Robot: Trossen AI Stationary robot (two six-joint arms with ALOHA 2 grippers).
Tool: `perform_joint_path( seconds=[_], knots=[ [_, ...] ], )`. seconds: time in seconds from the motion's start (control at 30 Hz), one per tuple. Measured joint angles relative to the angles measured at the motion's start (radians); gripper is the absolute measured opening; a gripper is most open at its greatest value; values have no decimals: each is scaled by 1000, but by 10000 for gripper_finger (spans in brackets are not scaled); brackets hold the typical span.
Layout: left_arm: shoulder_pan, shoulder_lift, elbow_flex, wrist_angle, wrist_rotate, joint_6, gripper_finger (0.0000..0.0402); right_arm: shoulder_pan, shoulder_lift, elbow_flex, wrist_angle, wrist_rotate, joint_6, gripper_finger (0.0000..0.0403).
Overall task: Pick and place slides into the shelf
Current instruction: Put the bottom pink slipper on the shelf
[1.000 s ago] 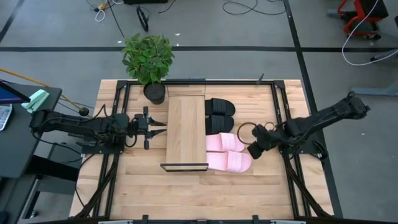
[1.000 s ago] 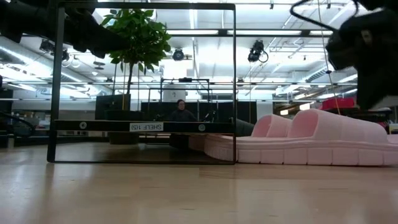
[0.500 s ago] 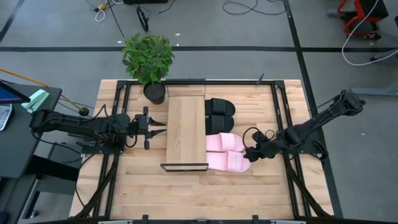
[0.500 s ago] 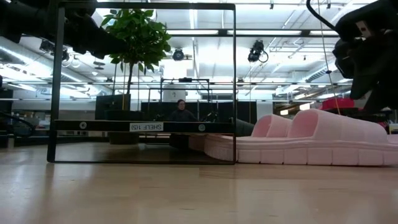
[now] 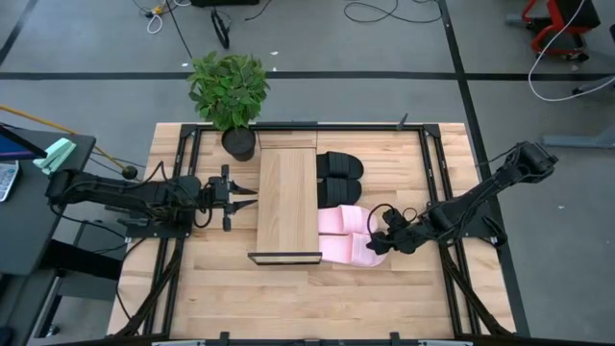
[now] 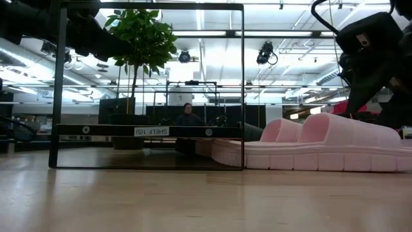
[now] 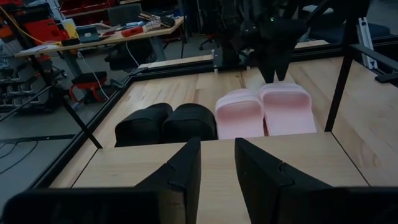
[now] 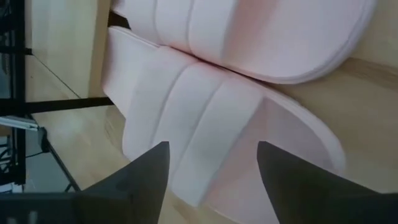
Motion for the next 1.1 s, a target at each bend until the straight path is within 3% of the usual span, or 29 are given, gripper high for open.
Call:
perform_joint_path(
  seconds=[0.53, 0.7, 0.93, 1.1],
  knots=[
    [0, 0, 0, -2, 0, 0, 105, 0, 88, 0, 96, 61, -10, 207],
    [0, 0, 0, -5, 0, -1, 103, 0, 105, 0, 91, 65, -11, 154],
    [0, 0, 0, -23, 0, -2, 105, 0, 130, 0, 81, 68, -26, 18],
    [0, 0, 0, -23, 0, -2, 105, 0, 132, 1, 58, 74, -25, 10]
  ],
)
